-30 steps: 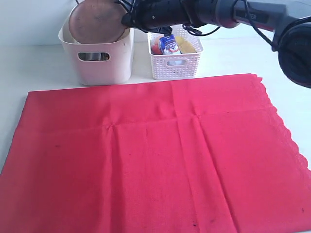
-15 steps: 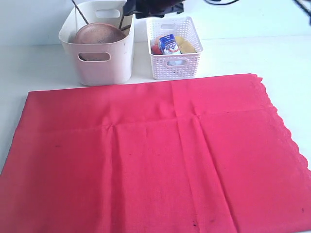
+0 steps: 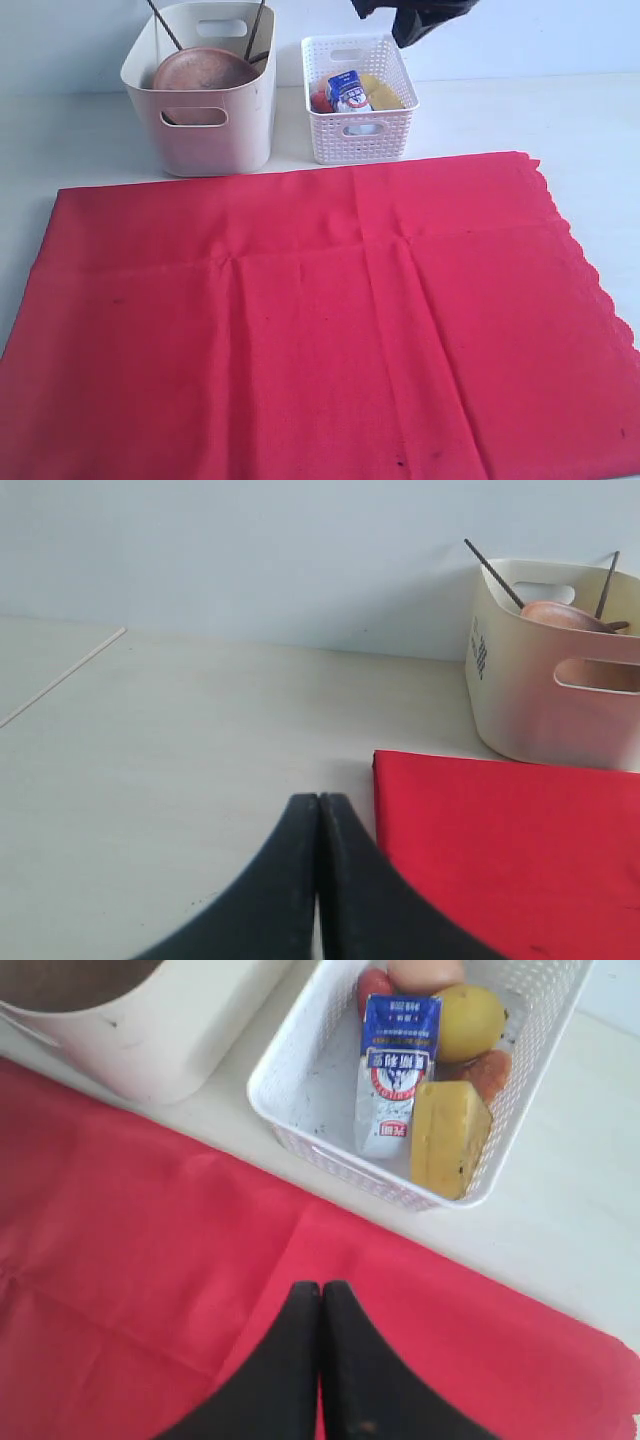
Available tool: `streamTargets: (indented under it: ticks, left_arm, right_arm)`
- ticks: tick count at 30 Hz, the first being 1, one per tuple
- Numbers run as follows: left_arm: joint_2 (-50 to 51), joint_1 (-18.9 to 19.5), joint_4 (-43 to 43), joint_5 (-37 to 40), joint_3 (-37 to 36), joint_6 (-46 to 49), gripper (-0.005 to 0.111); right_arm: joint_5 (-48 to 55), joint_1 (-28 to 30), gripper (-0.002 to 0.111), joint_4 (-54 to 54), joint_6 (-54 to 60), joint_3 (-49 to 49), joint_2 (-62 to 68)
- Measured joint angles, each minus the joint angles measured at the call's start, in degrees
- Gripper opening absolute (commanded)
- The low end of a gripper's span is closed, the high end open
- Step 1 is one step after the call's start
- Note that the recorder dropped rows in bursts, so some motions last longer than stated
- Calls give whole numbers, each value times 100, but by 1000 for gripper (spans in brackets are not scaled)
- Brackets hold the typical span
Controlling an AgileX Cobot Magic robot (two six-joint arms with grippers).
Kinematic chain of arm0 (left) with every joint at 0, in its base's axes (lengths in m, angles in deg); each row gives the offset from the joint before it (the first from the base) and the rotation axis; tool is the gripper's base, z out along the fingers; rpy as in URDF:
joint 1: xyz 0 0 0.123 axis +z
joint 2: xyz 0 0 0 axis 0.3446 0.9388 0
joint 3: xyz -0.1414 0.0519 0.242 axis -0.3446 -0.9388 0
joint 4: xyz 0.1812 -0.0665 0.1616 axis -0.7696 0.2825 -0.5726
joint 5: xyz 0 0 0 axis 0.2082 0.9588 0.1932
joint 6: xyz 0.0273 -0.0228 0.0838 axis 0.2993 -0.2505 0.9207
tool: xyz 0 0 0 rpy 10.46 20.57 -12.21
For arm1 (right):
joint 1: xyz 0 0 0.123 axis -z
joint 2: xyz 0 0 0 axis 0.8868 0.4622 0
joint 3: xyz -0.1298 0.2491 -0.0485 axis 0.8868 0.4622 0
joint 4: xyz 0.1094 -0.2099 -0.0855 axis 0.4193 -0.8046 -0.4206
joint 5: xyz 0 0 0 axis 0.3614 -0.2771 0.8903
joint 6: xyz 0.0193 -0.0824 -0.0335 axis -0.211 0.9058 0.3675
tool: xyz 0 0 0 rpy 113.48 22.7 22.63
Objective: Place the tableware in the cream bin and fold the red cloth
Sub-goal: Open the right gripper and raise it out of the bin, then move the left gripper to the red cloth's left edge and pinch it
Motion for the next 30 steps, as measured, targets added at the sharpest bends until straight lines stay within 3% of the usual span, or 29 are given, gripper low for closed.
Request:
streamTargets:
  ticks: [17,24,27,30]
  left_arm:
    - [0,0,29,-139,0,-27,1]
    - [0,0,850,-2229,-13,-1767,1]
    - [0,0,663,-3469,24,-2014,0]
    - [263,0,305,-3809,514,-1866,0]
  right_arm:
    - [-4133,0,0,656,25,4393,-2211]
    - [-4982,0,0,667,25,5784,-2709]
    - [-5173,0,0,690,-44,6112,-2725]
    - [-5364,0,0,717,-83,6261,-2725]
